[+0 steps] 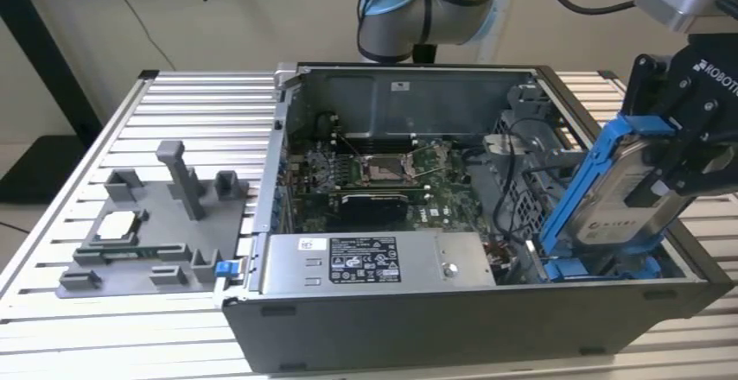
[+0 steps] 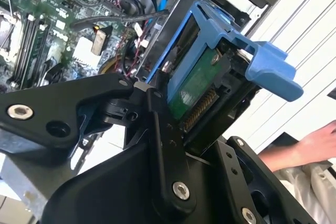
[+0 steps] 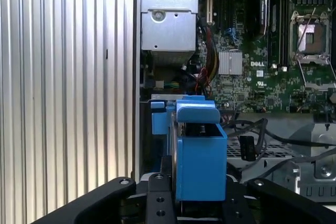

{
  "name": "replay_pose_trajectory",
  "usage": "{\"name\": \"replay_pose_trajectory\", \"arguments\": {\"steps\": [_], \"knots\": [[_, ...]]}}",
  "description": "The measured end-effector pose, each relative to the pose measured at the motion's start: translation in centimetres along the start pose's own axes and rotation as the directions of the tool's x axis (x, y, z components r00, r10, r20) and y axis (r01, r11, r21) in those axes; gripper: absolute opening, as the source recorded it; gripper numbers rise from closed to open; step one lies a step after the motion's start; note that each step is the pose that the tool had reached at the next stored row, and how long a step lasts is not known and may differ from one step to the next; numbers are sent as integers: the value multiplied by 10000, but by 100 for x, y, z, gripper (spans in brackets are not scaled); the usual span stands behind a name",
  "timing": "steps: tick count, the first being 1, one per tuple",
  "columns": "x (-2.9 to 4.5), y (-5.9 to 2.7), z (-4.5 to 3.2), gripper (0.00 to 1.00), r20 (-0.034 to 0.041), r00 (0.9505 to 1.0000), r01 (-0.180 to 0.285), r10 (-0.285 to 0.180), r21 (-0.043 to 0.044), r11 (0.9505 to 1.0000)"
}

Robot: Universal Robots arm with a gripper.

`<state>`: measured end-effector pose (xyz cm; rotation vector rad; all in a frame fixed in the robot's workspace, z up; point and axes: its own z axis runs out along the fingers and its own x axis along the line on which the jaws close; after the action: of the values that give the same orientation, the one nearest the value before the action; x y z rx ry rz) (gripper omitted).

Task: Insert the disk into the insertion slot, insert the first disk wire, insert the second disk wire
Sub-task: 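Insert the disk into the insertion slot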

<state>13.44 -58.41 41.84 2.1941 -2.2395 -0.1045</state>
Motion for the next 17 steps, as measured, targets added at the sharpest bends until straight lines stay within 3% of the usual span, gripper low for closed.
{"name": "replay_pose_trajectory", "arguments": {"steps": [9, 12, 17], "knots": [[4, -9, 122, 0, 4, 10000, -64, 64, 2, 10000], [-4, -13, 157, 0, 50, 9999, -88, 88, 4, 10000], [-18, -23, 172, 0, 53, 9999, -112, 112, 3, 9999]]}}
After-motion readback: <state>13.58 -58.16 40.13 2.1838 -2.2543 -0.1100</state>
